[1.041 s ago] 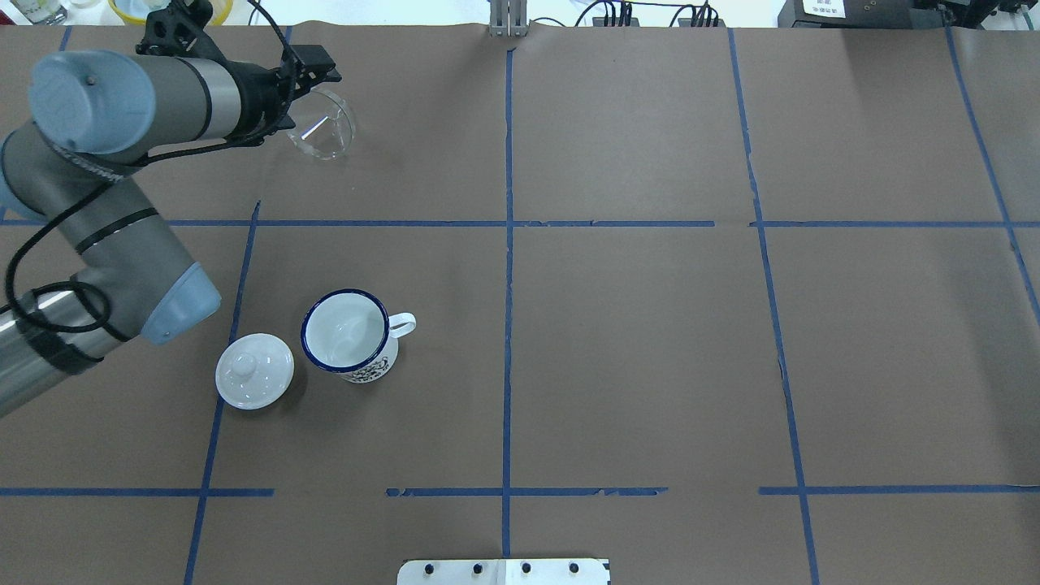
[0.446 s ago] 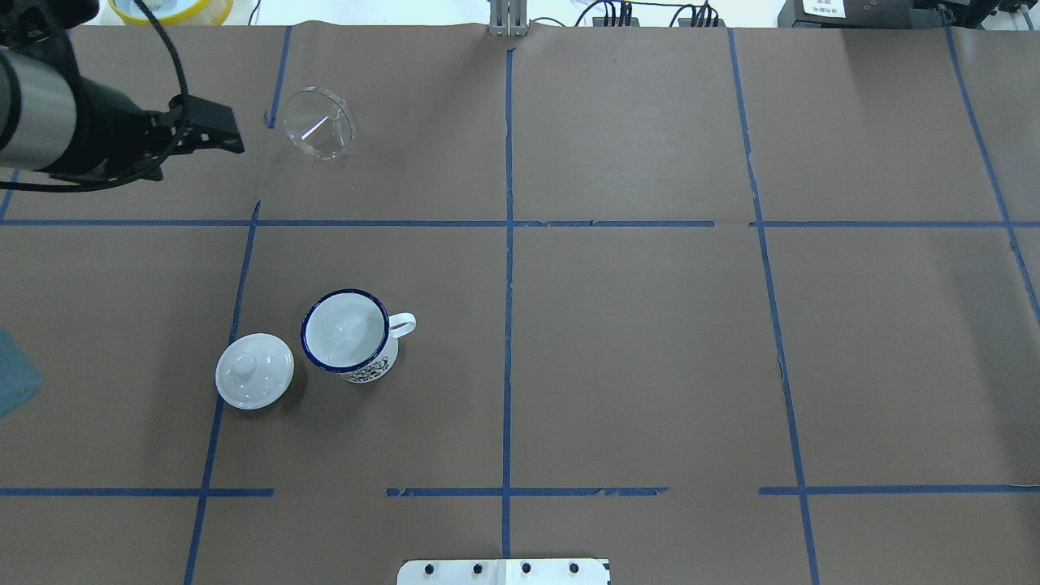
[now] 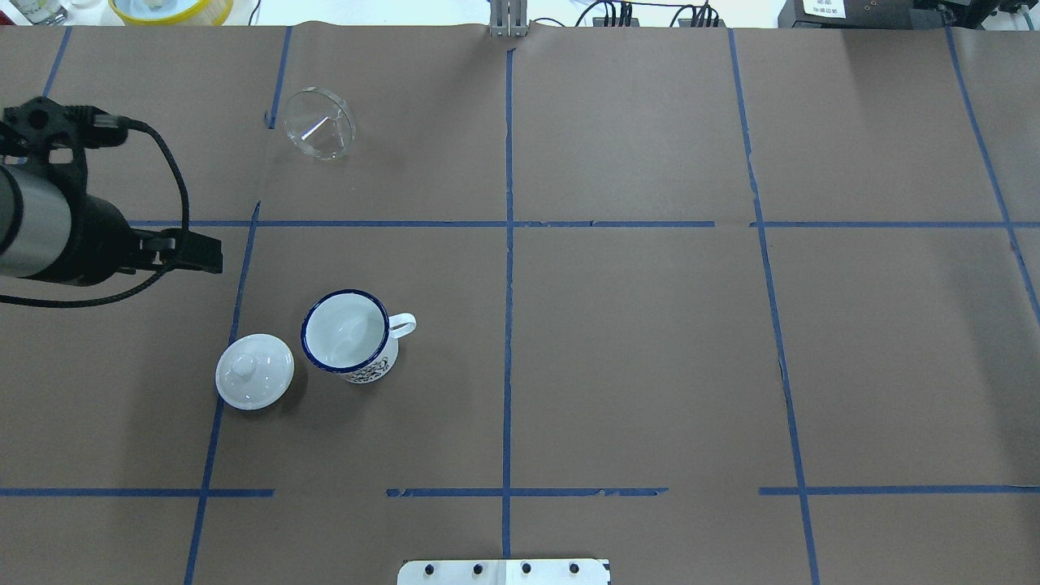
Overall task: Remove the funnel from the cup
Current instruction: 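Lower the funnel onto the table and open the left gripper, then move the left gripper to the white lid and grasp its knob, then lift the white lid and carry it over the mug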
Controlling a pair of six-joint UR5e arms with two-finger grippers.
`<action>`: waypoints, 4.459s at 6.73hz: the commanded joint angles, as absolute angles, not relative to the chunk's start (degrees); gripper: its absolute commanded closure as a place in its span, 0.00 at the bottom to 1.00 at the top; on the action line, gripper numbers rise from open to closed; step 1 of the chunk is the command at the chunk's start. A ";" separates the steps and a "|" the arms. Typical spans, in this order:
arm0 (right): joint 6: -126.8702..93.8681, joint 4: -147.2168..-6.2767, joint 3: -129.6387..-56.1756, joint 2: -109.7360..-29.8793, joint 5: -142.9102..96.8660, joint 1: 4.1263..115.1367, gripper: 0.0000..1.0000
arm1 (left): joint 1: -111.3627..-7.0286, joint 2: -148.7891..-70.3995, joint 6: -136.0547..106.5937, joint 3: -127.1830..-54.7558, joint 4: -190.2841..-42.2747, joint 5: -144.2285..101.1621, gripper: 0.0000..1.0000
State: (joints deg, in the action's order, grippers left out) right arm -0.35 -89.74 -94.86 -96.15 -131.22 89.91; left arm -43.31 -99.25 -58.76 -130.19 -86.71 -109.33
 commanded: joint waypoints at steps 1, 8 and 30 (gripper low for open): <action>-0.35 -89.74 -94.83 -96.15 -131.22 89.91 0.00 | -40.79 -98.88 -56.78 -121.77 -92.50 -111.80 0.00; -0.35 -89.74 -94.83 -96.15 -131.22 89.91 0.00 | -33.75 -94.66 -57.66 -111.36 -107.49 -111.88 0.00; -0.35 -89.74 -94.83 -96.15 -131.22 89.91 0.00 | -39.38 -109.13 -64.32 -126.34 -79.98 -113.91 1.00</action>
State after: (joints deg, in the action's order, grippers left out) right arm -0.35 -89.73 -94.87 -96.15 -131.22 89.91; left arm -39.54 -97.88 -62.55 -129.67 -89.33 -113.84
